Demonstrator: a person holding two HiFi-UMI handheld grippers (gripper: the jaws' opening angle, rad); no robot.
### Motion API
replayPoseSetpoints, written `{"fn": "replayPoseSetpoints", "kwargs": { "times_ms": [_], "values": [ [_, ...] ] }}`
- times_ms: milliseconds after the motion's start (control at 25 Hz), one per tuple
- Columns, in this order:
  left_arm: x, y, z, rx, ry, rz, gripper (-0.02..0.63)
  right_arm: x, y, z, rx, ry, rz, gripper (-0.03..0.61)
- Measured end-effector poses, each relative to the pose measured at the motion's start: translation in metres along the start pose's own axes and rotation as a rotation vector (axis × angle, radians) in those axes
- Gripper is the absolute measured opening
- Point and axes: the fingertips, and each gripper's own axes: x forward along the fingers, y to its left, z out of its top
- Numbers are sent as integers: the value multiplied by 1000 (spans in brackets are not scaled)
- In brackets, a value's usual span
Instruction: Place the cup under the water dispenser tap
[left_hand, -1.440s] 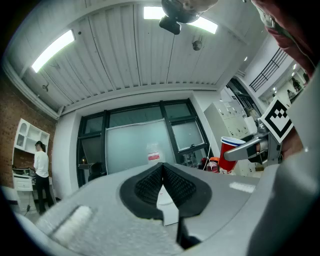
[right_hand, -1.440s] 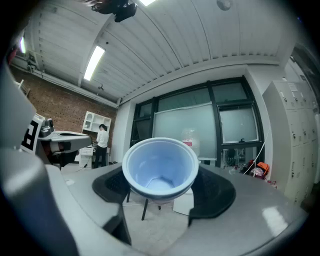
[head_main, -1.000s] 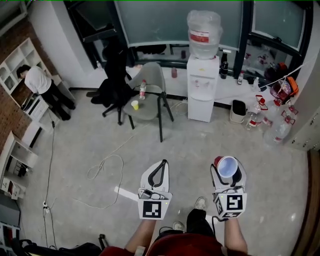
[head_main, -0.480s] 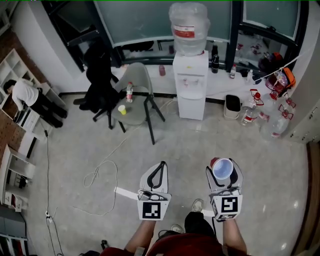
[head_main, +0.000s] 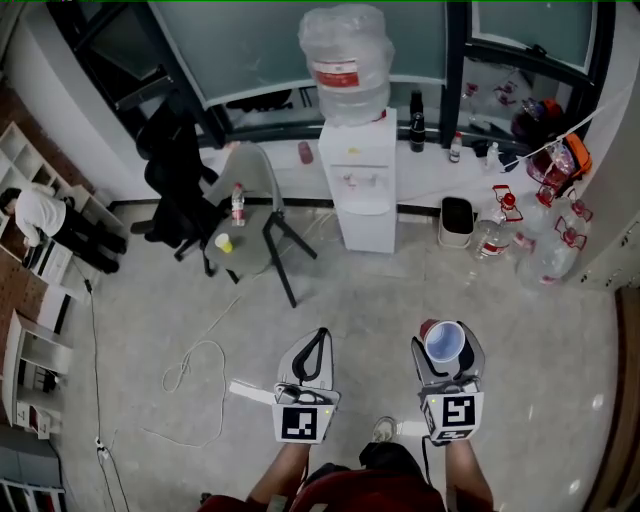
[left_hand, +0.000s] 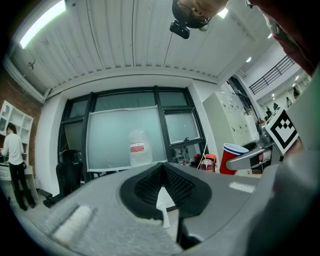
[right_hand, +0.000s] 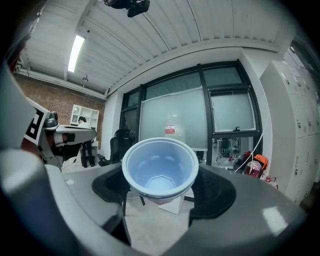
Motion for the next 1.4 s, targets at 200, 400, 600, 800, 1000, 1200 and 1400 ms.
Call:
{"fn": "replayPoseSetpoints", "kwargs": {
  "times_ms": [200,400,600,800,1000,1200,1400],
  "values": [
    [41,-10,4,39,5,-8,2,24,-36,3,9,-15,-2,351],
    [63,0,3,37,19,0,2,45,-49,3,29,-11,-9,351],
    [81,15,-5,30,4,17,2,72,-48,2,23,-19,1,351],
    [112,40,-22,2,-14,8,2,113,-40,0,0,-13,4,351],
    [156,85,-34,20,-17,21,2,172,-32,3,-17,11,9,351],
    [196,134,-49,18,3,17,2,243,-17,13,-34,21,29,351],
    [233,175,-69,16,5,9,2,305,3,7,-30,55,49,351]
  ]
}}
